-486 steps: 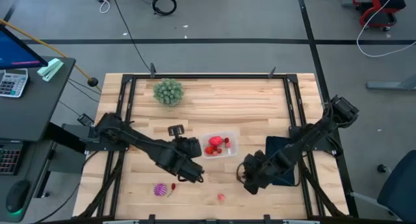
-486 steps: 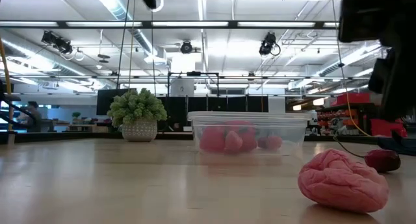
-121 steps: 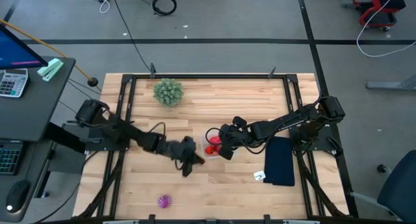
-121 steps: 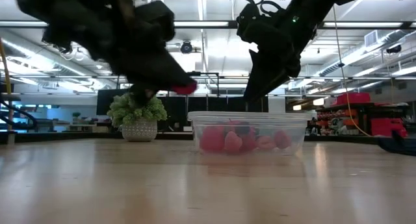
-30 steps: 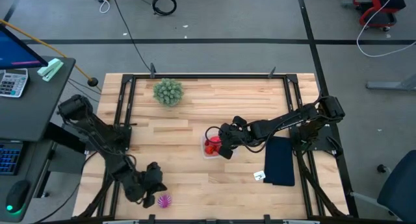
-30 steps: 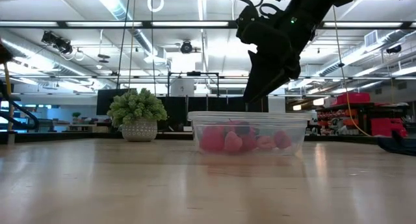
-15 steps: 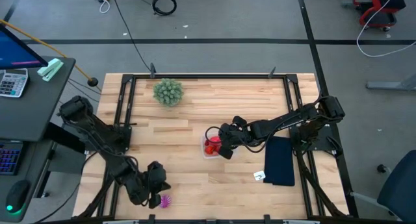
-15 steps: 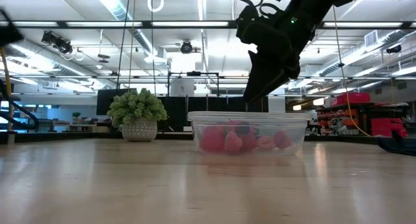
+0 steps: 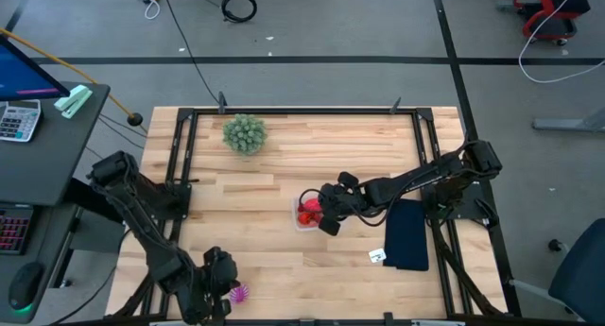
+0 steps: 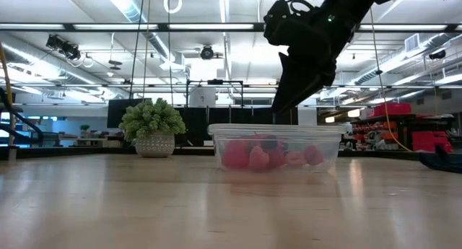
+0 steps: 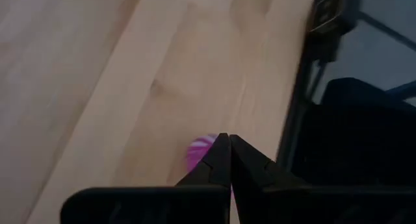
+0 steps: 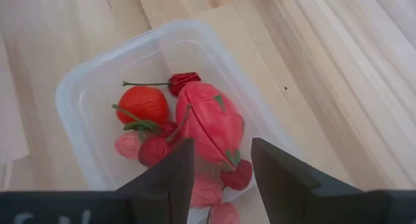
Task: Pick and placing Produce into tupperware
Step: Put the purple onion into the transparent bin
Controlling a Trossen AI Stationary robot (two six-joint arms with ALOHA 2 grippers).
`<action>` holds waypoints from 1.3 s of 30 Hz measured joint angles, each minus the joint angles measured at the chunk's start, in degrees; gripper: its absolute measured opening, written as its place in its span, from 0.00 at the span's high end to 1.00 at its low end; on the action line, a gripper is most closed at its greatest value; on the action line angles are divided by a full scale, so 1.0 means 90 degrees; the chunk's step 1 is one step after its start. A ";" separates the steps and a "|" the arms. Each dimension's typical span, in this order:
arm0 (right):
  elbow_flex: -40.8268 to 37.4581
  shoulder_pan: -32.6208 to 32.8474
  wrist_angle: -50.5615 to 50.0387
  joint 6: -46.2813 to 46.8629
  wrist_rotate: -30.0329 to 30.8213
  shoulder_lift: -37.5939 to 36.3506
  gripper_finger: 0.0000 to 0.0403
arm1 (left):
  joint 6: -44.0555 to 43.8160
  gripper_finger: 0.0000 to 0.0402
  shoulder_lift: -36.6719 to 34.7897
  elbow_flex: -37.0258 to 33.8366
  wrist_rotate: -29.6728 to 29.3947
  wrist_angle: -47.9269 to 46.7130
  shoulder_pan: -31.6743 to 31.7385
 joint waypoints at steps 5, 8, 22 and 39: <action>0.0000 -0.0042 0.0001 -0.0362 -0.0004 0.0000 0.60 | -0.0161 0.99 0.0270 0.0450 0.0008 -0.0699 -0.0114; 0.0000 -0.0157 0.0028 -0.0674 -0.0002 0.0000 0.60 | -0.0441 0.99 0.0476 0.1030 0.0013 -0.1665 -0.0127; 0.0000 -0.1041 0.1587 -0.2395 -0.0713 0.0000 0.60 | -0.1838 0.97 0.1280 0.2593 0.0298 -0.3439 -0.0198; 0.0000 -0.1426 0.2519 -0.2717 -0.1494 0.0002 0.60 | -0.2969 0.99 0.2259 0.2583 0.0297 -0.1677 -0.0481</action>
